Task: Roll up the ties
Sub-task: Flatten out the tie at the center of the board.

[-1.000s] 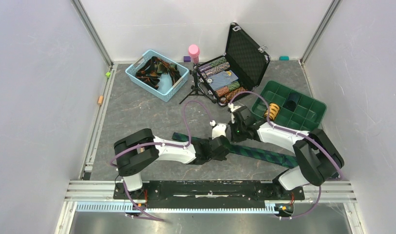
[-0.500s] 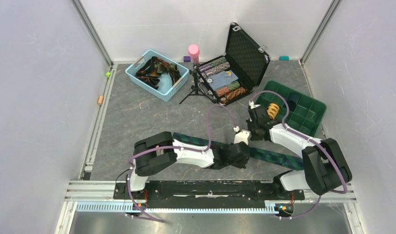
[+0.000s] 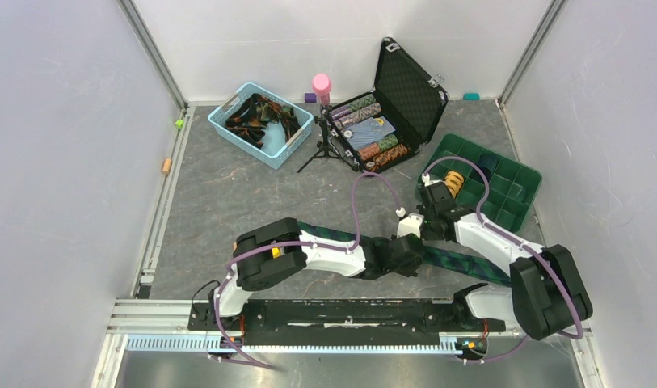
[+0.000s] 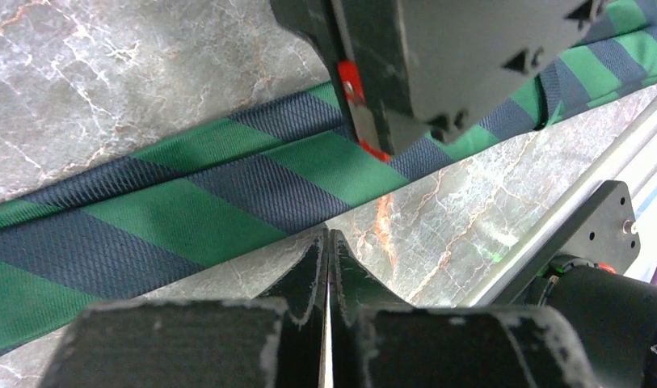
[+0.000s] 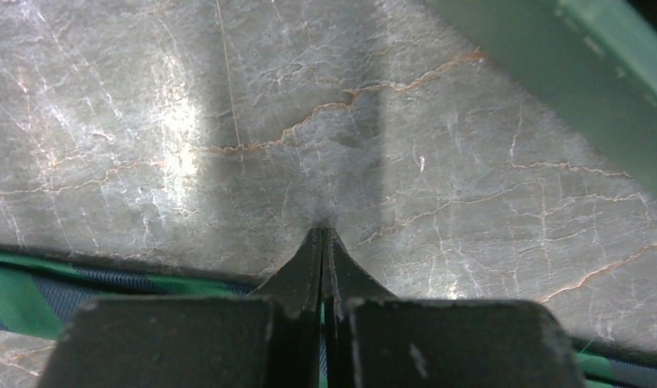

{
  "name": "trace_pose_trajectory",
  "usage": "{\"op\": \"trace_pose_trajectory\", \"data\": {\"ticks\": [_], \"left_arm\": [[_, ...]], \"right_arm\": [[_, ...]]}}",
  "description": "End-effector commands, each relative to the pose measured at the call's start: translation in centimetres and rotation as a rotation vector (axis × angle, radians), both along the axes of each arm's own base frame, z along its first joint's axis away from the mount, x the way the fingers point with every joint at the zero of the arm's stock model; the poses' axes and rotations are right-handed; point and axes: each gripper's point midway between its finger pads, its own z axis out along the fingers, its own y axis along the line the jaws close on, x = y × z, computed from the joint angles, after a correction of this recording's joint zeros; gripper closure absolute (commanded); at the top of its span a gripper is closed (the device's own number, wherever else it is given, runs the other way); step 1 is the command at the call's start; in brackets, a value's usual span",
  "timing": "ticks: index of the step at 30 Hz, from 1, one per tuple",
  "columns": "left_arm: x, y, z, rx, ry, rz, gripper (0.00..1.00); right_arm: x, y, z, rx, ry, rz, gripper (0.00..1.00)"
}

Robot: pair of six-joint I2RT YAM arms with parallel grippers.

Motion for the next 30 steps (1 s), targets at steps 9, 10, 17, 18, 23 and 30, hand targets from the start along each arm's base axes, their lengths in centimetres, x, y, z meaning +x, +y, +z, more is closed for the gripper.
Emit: {"op": "trace_pose_trajectory", "data": {"ticks": [9, 10, 17, 18, 23, 30], "left_arm": [[3.0, -1.2, 1.2, -0.066, -0.047, 0.088, 0.98], [3.0, -1.3, 1.3, -0.071, -0.045, 0.088, 0.98], [2.9, -1.5, 1.2, -0.084, -0.032, 0.077, 0.98], [2.8, -1.5, 1.2, -0.086, -0.027, 0.071, 0.98], [1.2, -0.6, 3.5, -0.128, -0.009, 0.004, 0.98], [0.7, 7.4, 7.1, -0.137, -0.07, 0.069, 0.96]], "right_arm": [[-2.9, 0.4, -1.1, 0.042, 0.078, 0.03, 1.0], [-2.9, 0.4, -1.1, 0.042, 0.079, 0.031, 1.0], [-3.1, 0.5, -1.3, 0.046, 0.083, 0.037, 1.0], [-3.0, 0.6, -1.3, 0.051, 0.081, 0.039, 1.0], [-1.6, 1.7, -0.3, 0.099, 0.032, 0.06, 1.0], [2.6, 5.1, 2.4, 0.212, -0.078, 0.146, 1.0]]}}
